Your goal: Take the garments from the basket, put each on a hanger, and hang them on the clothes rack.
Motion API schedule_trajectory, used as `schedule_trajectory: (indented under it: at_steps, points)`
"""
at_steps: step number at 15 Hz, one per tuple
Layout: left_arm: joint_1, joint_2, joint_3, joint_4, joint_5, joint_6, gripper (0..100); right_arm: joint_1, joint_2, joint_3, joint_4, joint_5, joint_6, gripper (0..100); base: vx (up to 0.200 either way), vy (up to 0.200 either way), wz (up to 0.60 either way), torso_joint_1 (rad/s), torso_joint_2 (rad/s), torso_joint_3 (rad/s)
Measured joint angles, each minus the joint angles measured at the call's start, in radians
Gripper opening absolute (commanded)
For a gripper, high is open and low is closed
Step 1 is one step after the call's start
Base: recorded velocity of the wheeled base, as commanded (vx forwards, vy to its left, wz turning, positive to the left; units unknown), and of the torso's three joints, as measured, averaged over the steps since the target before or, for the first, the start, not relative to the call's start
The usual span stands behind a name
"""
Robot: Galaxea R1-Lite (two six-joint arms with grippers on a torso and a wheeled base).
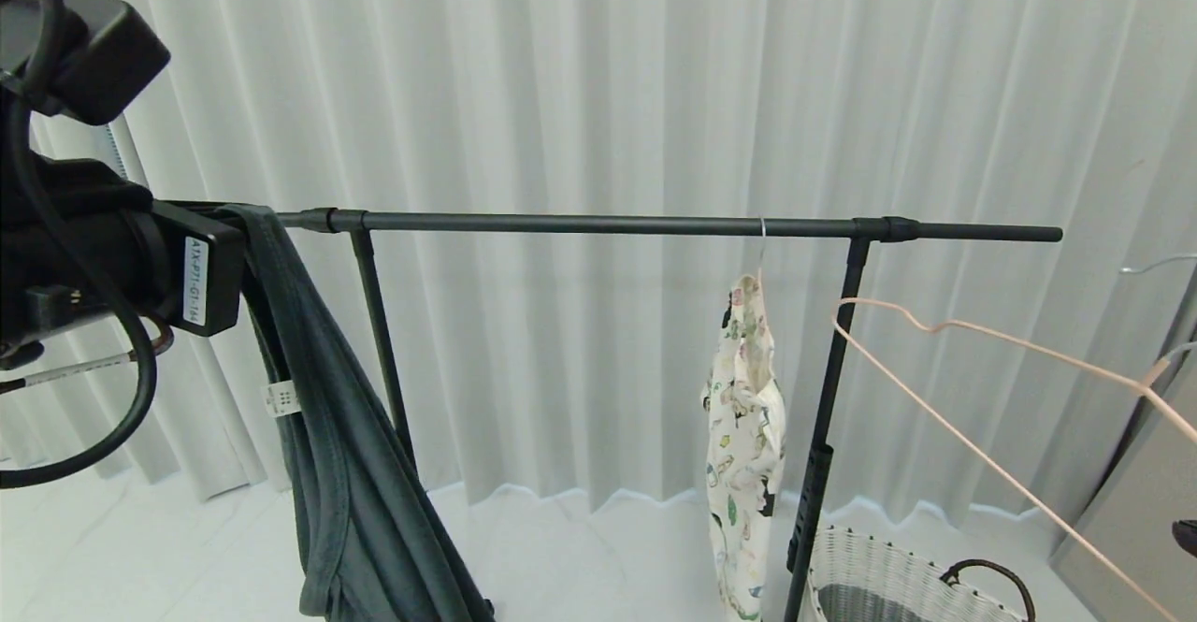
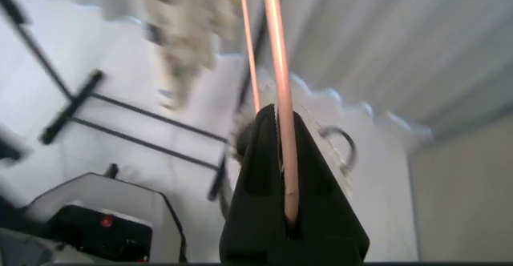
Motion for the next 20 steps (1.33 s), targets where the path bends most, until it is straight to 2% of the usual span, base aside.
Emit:
schedule_trajectory:
  at_steps: [2, 6, 9, 14, 17, 20]
  points:
    - [0.000, 0.000, 0.002, 0.000, 0.000, 0.000, 0, 0.068, 0.004, 0.000, -0.017, 0.000, 0.002, 0, 0.000, 0.200, 0.00, 0.002, 0.00, 0.002]
    - [0.000, 0.002, 0.006, 0.000, 0.000, -0.001, 0, 0.151, 0.028, 0.002, -0.055, 0.000, 0.006, 0, 0.000, 0.200, 0.00, 0.001, 0.00, 0.002]
    - [-0.001, 0.002, 0.032, 0.000, 0.000, -0.003, 0, 0.207, 0.061, 0.004, -0.111, 0.000, 0.022, 0, 0.000, 0.000, 0.00, 0.000, 0.00, 0.000]
    - [-0.010, 0.026, 0.085, 0.001, 0.023, -0.016, 0, 0.438, 0.148, 0.002, -0.233, -0.001, 0.120, 0, 0.000, 0.000, 0.00, 0.000, 0.00, 0.000]
    - [-0.013, 0.097, 0.084, 0.000, 0.063, -0.136, 0, 0.550, 0.233, -0.003, -0.339, -0.002, 0.175, 0, 0.000, 0.000, 0.00, 0.000, 0.00, 0.000]
    - [-0.037, 0.180, 0.054, 0.007, 0.080, -0.323, 0, 0.612, 0.325, -0.008, -0.399, -0.002, 0.210, 0, 0.000, 0.000, 0.00, 0.000, 0.00, 0.000]
